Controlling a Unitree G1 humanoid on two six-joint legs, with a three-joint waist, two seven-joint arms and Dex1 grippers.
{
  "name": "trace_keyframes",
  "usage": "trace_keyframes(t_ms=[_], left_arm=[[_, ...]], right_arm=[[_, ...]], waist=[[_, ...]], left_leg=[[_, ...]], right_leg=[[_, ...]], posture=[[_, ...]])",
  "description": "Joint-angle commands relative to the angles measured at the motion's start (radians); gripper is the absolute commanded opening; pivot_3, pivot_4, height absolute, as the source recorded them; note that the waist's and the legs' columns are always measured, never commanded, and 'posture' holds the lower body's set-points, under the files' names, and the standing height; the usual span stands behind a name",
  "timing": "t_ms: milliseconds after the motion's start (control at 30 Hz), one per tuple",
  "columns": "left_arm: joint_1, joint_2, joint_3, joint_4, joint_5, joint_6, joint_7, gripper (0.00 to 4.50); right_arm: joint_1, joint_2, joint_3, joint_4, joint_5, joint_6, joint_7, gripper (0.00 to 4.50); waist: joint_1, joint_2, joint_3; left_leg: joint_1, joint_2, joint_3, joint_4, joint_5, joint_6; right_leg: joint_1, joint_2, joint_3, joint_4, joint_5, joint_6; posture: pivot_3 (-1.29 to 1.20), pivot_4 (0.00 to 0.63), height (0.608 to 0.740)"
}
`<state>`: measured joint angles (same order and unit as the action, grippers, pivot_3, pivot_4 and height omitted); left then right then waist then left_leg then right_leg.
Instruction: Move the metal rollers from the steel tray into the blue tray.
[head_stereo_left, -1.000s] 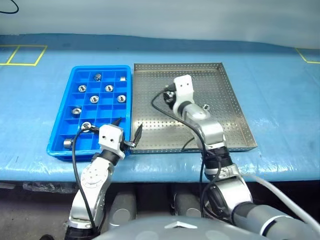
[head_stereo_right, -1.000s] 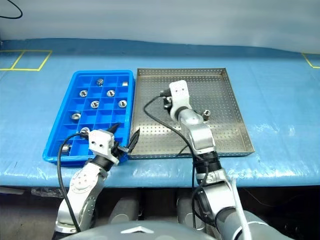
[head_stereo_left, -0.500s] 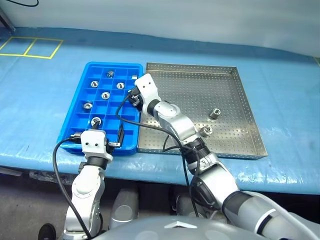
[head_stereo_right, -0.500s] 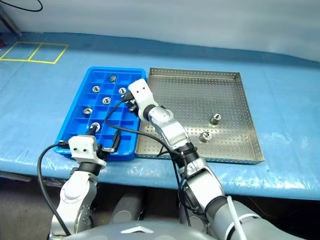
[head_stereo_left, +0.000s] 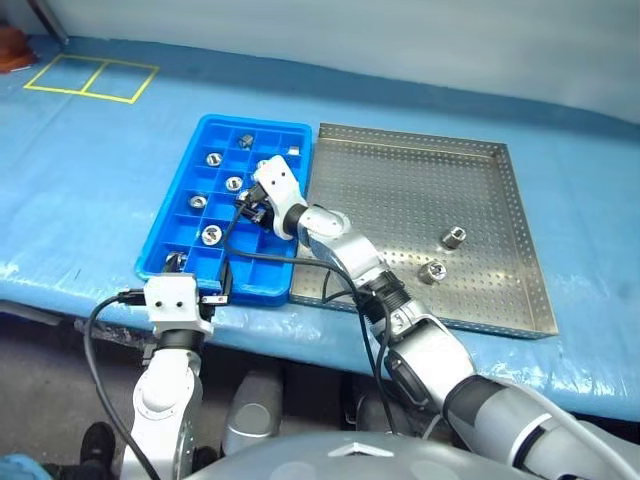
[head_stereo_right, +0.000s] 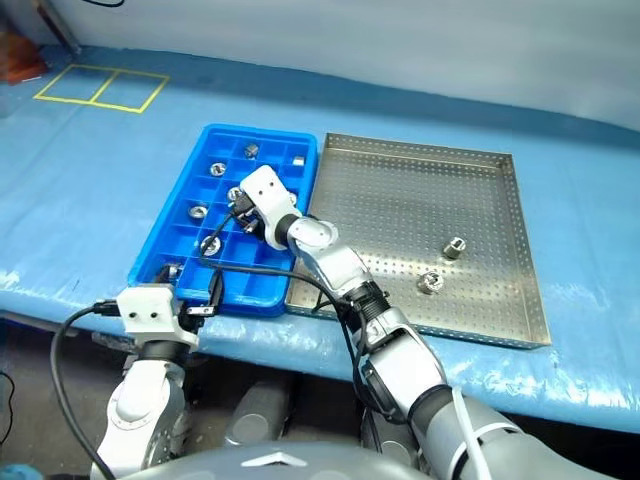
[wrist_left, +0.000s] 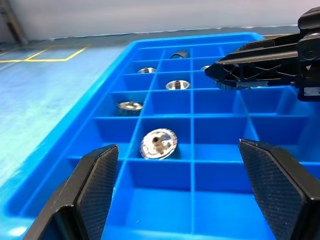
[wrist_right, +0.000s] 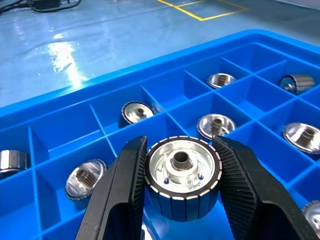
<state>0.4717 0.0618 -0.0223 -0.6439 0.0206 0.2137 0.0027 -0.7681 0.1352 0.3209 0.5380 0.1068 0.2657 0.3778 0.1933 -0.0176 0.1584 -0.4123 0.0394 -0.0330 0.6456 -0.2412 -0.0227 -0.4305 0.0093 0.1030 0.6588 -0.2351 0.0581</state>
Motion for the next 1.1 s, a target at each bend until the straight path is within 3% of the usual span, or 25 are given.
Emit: trace_keyframes(t_ms=[33,300,533,1100], left_arm=[[0.019,-0.013,0.005,-0.065,0.008,-0.006,0.016,4.21],[0.026,-0.017,-0.002,-0.069,0.004,-0.009,0.010,4.21],[0.008,-0.012,-0.012,-0.057,0.000,-0.003,-0.010,4.21],[-0.051,-0.003,-0.012,-0.011,-0.012,0.017,-0.053,4.21]], right_arm=[[-0.052,0.126,-0.013,0.003,0.020,-0.036,0.001,1.71],[-0.088,0.096,-0.062,0.075,0.018,-0.064,-0.025,1.71],[-0.046,0.048,-0.077,-0.014,0.015,-0.024,-0.014,1.71],[0.082,-0.087,-0.127,-0.277,-0.019,0.134,-0.054,1.71]], waist=[[0.024,0.000,0.000],[0.116,0.000,0.000],[0.171,0.000,0.000],[0.207,0.000,0.000]], left_leg=[[0.000,0.000,0.000,0.000,0.000,0.000],[-0.001,0.001,0.001,0.001,0.000,-0.001],[-0.005,0.002,0.002,0.001,-0.002,-0.005],[-0.014,0.003,0.001,0.004,-0.001,-0.008]], right_leg=[[0.000,0.000,0.000,0.000,-0.002,-0.003],[-0.002,0.000,0.000,0.000,-0.003,-0.004],[-0.006,0.001,-0.001,0.000,-0.003,-0.004],[-0.014,0.001,-0.004,0.001,0.000,-0.001]], posture=[[0.60,0.150,0.740],[0.58,0.150,0.740],[0.54,0.150,0.740],[0.47,0.150,0.740]])
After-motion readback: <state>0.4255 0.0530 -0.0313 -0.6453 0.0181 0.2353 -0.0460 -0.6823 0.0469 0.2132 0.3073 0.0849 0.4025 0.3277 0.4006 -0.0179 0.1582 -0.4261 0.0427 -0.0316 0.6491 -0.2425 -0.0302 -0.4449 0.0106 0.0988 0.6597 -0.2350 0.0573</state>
